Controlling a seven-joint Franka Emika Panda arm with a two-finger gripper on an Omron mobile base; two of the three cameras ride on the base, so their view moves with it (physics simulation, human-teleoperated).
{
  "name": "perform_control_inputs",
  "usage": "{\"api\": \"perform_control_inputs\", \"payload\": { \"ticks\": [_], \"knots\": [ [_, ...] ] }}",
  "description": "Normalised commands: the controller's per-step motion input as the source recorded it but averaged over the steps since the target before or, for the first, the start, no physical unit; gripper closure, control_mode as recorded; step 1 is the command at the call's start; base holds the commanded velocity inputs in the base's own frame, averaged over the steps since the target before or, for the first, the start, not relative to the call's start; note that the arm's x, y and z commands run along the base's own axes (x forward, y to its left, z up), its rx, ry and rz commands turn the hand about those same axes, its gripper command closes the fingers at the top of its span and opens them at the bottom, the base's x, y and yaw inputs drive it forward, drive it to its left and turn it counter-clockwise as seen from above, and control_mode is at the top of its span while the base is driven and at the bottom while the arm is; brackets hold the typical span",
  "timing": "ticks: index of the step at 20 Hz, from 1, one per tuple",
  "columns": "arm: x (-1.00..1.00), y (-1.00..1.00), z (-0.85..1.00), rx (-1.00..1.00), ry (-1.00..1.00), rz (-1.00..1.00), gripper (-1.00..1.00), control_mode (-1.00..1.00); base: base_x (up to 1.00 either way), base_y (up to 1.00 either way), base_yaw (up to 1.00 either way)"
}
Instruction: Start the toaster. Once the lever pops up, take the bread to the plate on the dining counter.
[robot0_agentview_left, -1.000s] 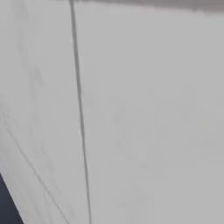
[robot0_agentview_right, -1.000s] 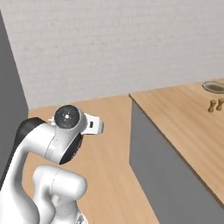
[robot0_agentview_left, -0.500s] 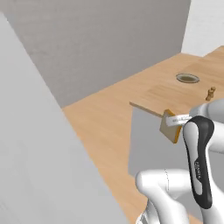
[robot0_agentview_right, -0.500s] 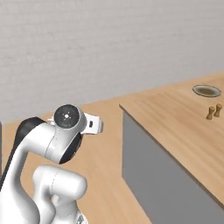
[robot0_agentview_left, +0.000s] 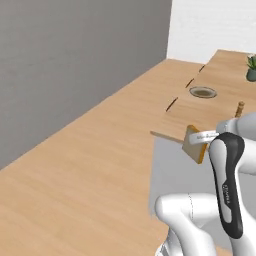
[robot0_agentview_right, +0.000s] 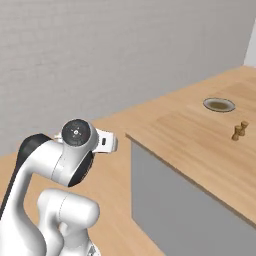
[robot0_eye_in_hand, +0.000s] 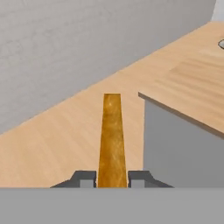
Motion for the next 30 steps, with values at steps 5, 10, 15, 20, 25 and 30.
{"api": "perform_control_inputs", "payload": {
  "ticks": [5,10,15,20,25,30],
  "knots": [
    [0.0,0.0,0.0,0.0,0.0,0.0,1.0,1.0,1.0,1.0,-0.42],
    [0.0,0.0,0.0,0.0,0.0,0.0,1.0,1.0,1.0,1.0,-0.46],
    [0.0,0.0,0.0,0.0,0.0,0.0,1.0,1.0,1.0,0.99,-0.51],
    [0.0,0.0,0.0,0.0,0.0,0.0,1.0,1.0,1.0,0.84,-0.62],
    [0.0,0.0,0.0,0.0,0.0,0.0,1.0,1.0,0.99,0.78,-0.64],
    [0.0,0.0,0.0,0.0,0.0,0.0,1.0,1.0,0.87,0.81,-0.64]
  ]
}}
